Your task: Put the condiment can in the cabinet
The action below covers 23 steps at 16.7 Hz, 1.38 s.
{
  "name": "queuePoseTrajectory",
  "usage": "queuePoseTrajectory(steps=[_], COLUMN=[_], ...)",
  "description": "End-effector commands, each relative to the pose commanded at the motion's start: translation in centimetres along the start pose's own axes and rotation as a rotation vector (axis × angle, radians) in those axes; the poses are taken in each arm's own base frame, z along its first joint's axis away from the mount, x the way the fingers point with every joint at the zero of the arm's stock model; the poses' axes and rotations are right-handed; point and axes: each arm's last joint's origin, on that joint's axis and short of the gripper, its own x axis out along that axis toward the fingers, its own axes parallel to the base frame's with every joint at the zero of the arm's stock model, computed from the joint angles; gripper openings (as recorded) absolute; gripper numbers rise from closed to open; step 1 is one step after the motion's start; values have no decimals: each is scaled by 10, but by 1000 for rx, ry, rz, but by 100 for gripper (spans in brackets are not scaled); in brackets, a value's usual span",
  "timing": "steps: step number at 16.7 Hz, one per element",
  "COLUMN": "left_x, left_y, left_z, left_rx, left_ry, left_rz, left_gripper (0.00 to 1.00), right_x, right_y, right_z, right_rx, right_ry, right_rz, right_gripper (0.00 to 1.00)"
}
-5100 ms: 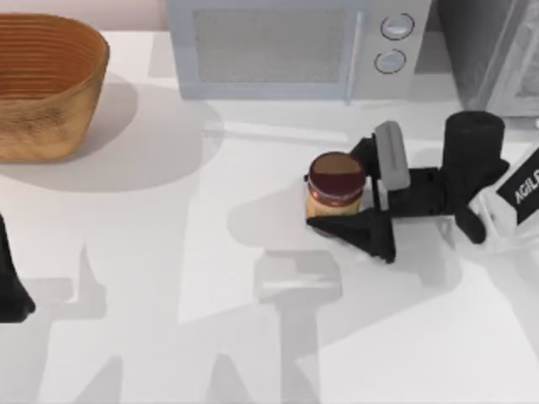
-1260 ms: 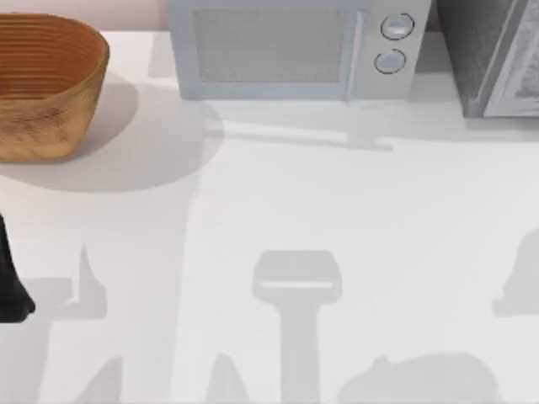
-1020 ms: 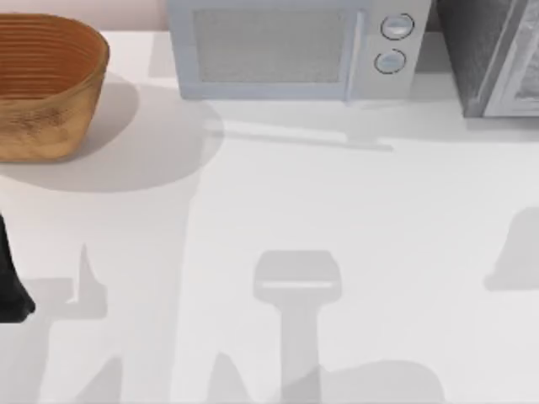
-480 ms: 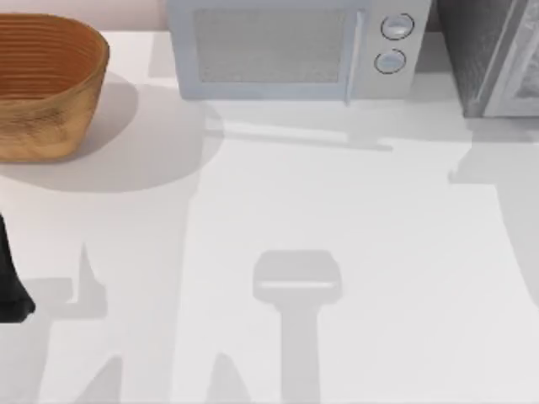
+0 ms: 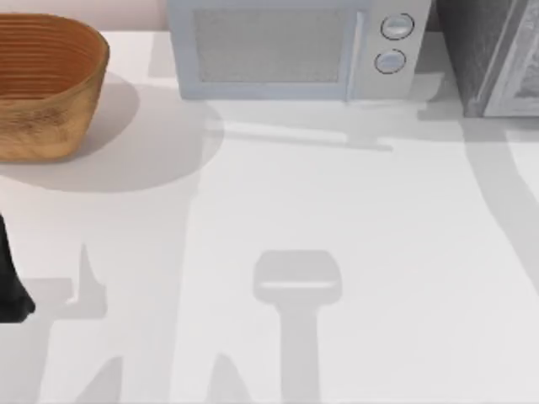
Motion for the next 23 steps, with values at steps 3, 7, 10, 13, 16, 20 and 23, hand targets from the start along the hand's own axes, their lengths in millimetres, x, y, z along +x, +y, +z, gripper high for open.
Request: queuePoseTrajectory(steps=[3, 7, 10, 13, 16, 20, 23], left_x=[0, 0, 0, 0, 0, 0, 0], left_y=[0, 0, 0, 0, 0, 0, 0], left_z=[0, 0, 0, 0, 0, 0, 0], left_rx=[0, 0, 0, 0, 0, 0, 0], left_ry=[0, 0, 0, 0, 0, 0, 0], left_rz=[0, 0, 0, 0, 0, 0, 0], left_gripper=[100, 100, 100, 100, 100, 100, 100], right_x=[14, 16, 16, 35, 83, 150, 165], right_y=[6, 7, 6, 7, 8, 9, 4], right_z=[7, 7, 7, 12, 7, -14, -15], right_rx=[-7, -9, -6, -4, -3, -7, -6], right_ry=[10, 12, 11, -7, 8, 38, 13], right_rz=[6, 7, 6, 14, 0, -1, 4], right_gripper=[0, 0, 0, 0, 0, 0, 0])
